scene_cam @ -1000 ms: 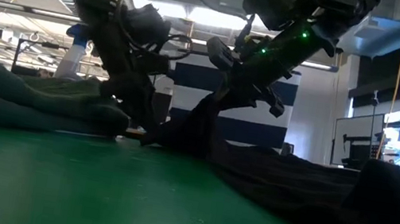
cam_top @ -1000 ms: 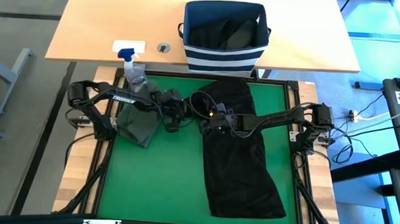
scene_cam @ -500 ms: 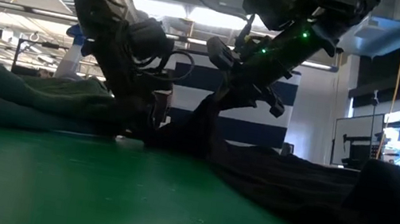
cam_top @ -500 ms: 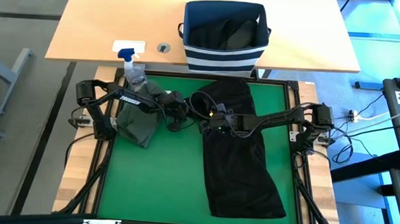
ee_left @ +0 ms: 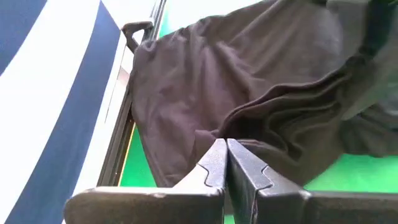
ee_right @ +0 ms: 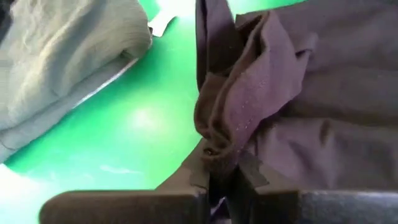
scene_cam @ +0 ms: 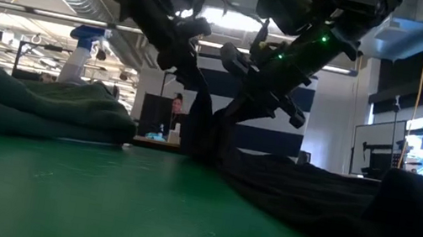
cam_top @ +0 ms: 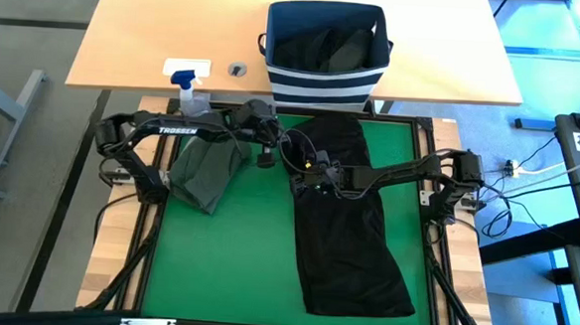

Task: Fold Laundry from Bin
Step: Fold the black shirt

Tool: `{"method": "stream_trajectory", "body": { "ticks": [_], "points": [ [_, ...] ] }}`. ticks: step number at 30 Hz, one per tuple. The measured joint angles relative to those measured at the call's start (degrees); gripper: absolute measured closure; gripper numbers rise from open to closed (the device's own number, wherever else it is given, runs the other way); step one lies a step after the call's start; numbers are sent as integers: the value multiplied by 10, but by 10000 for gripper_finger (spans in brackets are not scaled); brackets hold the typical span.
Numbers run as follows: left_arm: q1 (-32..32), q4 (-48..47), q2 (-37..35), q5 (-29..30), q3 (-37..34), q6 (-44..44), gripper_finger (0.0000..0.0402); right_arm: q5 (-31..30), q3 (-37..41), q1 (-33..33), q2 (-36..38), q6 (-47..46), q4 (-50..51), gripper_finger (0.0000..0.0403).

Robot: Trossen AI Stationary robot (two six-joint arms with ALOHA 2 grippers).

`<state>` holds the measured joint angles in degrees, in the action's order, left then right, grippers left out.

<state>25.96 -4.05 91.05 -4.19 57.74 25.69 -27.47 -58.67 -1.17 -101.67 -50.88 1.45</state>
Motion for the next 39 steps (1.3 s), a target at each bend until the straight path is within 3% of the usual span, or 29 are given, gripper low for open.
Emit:
{"method": "stream_trajectory", "body": {
  "ticks": [7,12,17,31,35,39],
  "points": [
    [23,54,67,-14,14,-16,401,-43,0,0,0,-53,56,377],
    [21,151,129,-14,14,-53,401,-70,0,-1,0,-81,119,377],
    [22,229,166,-7,13,-61,401,-68,1,-9,0,-107,162,377],
    [22,433,206,-9,16,-73,401,-34,15,-8,-3,-119,164,377],
    [22,385,234,-8,56,-84,393,-28,15,-8,-3,-119,165,377],
    [23,237,240,-5,134,-110,353,-8,15,-12,-3,-119,169,353]
  ]
}}
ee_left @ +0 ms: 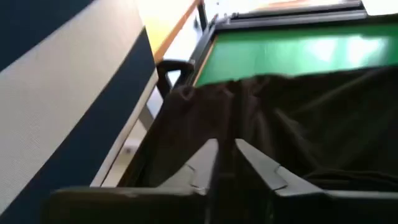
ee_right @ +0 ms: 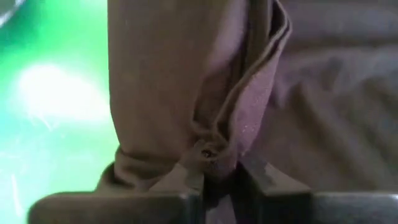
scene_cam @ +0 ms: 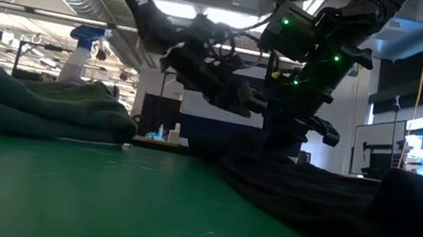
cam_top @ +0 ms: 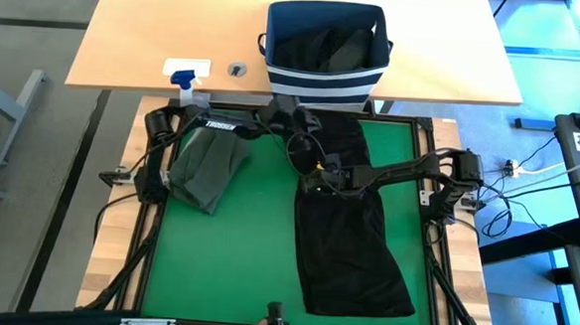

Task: Fold Laundry from Bin
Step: Fold the black shirt

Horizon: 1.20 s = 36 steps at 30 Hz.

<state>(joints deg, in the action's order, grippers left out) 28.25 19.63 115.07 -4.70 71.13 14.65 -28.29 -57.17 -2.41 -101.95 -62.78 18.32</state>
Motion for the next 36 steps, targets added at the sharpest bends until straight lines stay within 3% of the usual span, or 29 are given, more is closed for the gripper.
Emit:
{"method": "stream_trajectory", "body": {
  "ticks": [5,10,14,17,23,28,31,36],
  "points": [
    [2,-163,-6,8,96,4,291,45,-1,-16,2,7,35,279],
    [6,-382,-21,19,183,5,247,96,-22,-42,29,91,126,213],
    [16,-514,-28,-12,195,9,234,99,-48,-55,65,157,209,187],
    [23,-556,-30,-52,173,5,235,105,-55,-56,97,204,235,181],
    [30,-522,-30,-85,103,-7,244,166,-46,-46,119,276,215,181],
    [26,-417,-30,-92,44,-11,246,207,-3,-21,113,297,106,181],
    [23,-336,-24,-56,16,-17,246,210,28,-11,109,287,32,181],
    [29,-305,2,37,12,-23,246,210,66,-14,80,284,-45,181]
  ]
}}
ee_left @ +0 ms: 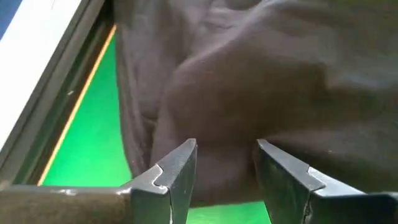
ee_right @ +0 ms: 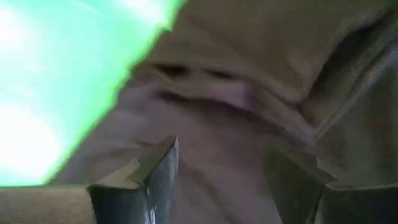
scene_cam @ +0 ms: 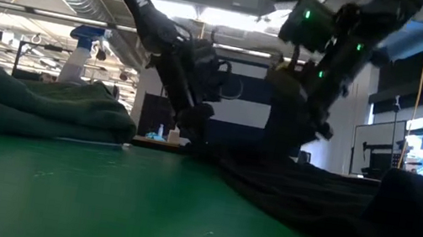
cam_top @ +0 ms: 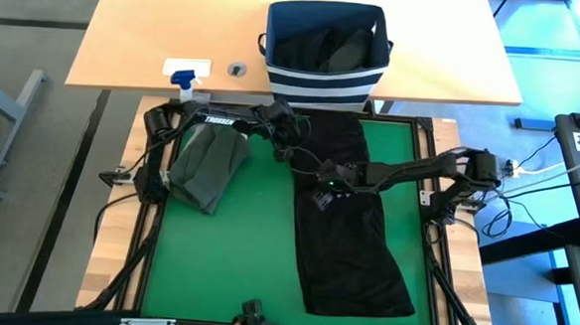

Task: Fold Laundry from Bin
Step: Fold the black shirt

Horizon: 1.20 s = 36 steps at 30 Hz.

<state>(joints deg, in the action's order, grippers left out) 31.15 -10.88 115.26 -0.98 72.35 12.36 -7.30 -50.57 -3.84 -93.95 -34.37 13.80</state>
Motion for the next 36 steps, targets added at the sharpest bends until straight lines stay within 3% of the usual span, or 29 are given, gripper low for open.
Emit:
{"method": "stream_trajectory", "body": {
  "ticks": [7,15,18,23,28,36],
  "points": [
    [24,2,6,28,5,14,246,4,1,-7,-65,1,-17,181],
    [74,-5,6,36,41,48,246,-4,-8,-17,-81,-17,-62,181],
    [88,-49,-1,33,64,48,246,0,-25,-31,-83,-2,-47,181],
    [82,-138,-48,-21,100,62,246,12,-67,-42,-46,50,13,181],
    [56,-177,-118,-79,102,62,246,72,-113,-27,19,103,104,181],
    [-52,-212,-203,-107,103,15,246,103,-120,98,131,113,236,181]
  ]
}}
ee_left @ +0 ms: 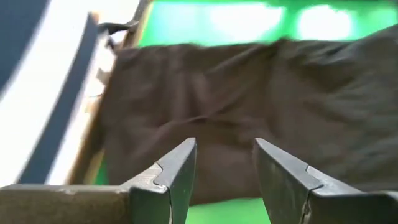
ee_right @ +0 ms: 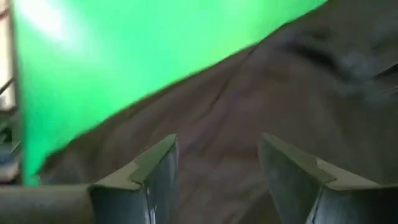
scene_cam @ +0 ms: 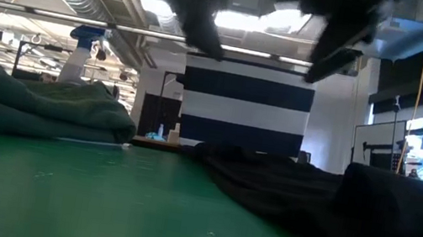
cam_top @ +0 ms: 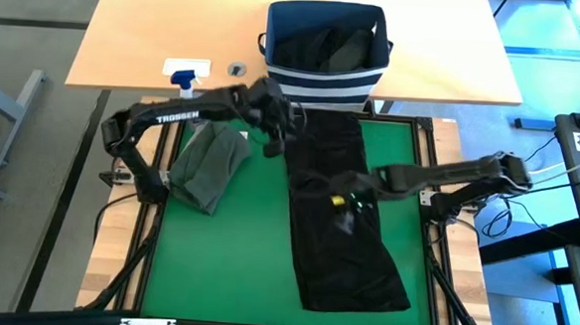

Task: Fold Laundry from Bin
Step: Fold the black shirt

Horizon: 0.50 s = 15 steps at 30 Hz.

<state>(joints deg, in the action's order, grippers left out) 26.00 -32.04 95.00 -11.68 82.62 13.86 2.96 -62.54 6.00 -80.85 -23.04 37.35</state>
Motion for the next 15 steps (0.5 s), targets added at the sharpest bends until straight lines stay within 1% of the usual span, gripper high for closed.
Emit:
{"method": "stream_trajectory", "body": {
  "ticks": [2,5,7,10,15],
  "points": [
    [-42,-2,-6,1,0,-37,246,-4,4,43,11,-15,21,181],
    [-115,-2,-5,9,0,-108,246,-6,25,110,25,-46,22,181],
    [-170,10,2,36,0,-156,246,-9,42,161,30,-68,22,181],
    [-255,37,20,96,0,-233,246,-30,75,247,36,-104,18,181],
    [-379,127,65,167,0,-381,246,-74,114,381,36,-159,-2,181]
  ]
}}
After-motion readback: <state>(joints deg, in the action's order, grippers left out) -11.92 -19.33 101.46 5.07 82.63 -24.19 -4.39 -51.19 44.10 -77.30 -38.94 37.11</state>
